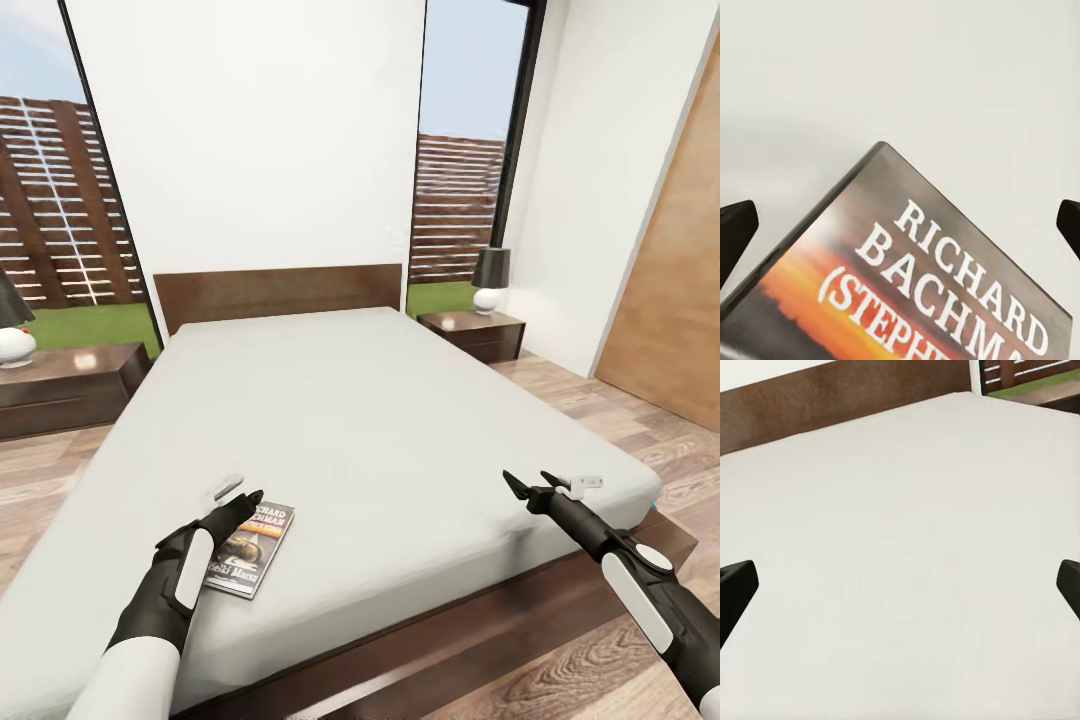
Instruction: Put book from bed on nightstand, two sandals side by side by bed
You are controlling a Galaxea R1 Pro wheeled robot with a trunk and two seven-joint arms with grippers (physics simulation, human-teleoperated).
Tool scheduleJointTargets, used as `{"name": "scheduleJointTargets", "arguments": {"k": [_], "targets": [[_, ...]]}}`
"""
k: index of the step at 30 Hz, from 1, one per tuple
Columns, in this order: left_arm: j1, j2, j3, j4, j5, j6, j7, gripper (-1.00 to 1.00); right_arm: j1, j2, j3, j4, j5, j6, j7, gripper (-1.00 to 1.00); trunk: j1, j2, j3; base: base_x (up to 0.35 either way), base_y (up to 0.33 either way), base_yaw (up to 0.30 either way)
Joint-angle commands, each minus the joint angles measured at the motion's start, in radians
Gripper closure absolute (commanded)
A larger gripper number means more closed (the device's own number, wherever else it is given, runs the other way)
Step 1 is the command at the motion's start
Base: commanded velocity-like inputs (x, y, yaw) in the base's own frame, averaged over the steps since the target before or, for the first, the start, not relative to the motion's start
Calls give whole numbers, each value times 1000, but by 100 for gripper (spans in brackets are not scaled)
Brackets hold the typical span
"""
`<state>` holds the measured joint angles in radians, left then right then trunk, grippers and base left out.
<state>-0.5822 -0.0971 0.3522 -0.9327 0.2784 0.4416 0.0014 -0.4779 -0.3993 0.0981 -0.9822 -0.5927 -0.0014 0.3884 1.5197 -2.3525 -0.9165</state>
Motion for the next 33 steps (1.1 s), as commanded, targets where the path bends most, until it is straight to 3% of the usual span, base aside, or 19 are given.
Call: {"name": "scheduleJointTargets", "arguments": {"k": [1, 5, 33], "targets": [[-1, -1, 4, -1, 8, 7, 0, -100, -1, -1, 3, 0, -10, 0, 1, -100, 4, -7, -4, 0, 0, 0], [-1, -1, 4, -1, 8, 6, 0, -100, -1, -1, 2, 0, -10, 0, 1, -100, 19, -35, -17, 0, 0, 0], [-1, -1, 4, -1, 8, 6, 0, -100, -1, -1, 3, 0, -10, 0, 1, -100, 19, -35, -15, 0, 0, -45]]}}
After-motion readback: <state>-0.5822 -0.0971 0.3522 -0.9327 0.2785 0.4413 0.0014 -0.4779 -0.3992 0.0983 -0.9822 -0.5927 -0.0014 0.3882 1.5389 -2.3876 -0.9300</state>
